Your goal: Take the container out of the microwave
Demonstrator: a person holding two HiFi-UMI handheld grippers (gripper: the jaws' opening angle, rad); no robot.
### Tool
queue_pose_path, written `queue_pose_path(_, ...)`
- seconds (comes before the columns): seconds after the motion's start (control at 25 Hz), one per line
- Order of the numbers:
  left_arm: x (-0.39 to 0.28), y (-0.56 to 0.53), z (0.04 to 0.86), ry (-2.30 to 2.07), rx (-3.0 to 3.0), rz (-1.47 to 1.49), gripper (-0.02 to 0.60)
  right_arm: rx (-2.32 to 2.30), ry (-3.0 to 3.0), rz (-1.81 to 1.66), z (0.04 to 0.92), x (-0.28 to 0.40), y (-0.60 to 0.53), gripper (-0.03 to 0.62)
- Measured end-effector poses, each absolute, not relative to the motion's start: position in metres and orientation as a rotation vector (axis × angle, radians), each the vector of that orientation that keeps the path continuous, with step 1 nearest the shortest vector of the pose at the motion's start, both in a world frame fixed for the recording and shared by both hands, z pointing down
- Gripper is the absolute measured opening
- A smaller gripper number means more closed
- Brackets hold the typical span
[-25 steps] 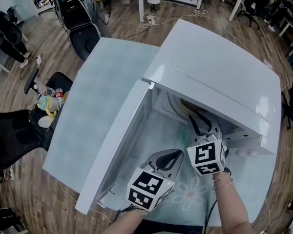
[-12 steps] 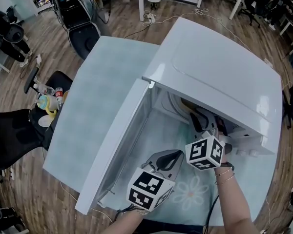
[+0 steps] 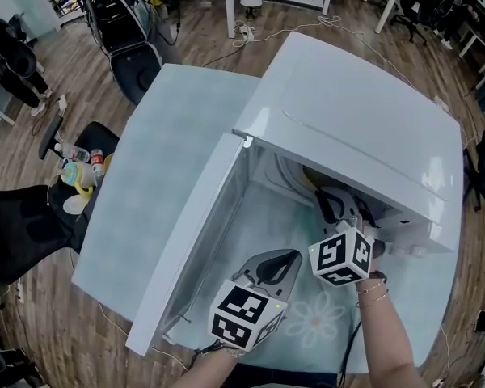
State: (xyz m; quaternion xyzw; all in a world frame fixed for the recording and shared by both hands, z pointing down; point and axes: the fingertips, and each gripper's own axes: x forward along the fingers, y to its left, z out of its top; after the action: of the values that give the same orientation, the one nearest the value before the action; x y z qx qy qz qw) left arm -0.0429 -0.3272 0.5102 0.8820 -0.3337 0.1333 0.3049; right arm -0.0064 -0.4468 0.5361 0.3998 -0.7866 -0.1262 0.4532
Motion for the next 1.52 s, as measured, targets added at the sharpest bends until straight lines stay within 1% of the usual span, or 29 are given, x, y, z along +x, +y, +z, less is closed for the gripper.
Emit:
queue_pose_path(0.36,-0.04,-0.317,0.501,-0.871,2.358,0.355,0.014,1.021,-2.026,-0.288,0.506,-0.02,-0.415,0.028)
queue_pose_path(0.84,-0.042,-0.291,0.469,-0.935,2.441,0.37,0.014,1.019,-2.157,-0.292,0.462,-0.031,-0.353,0.028)
queue_pose_path(1.52,-0.042,-0.218,0.434,-1.073,2.453,0.374,0.015,0.914,-2.391,-0.193,0.428,-0.03,-0.23,0.028)
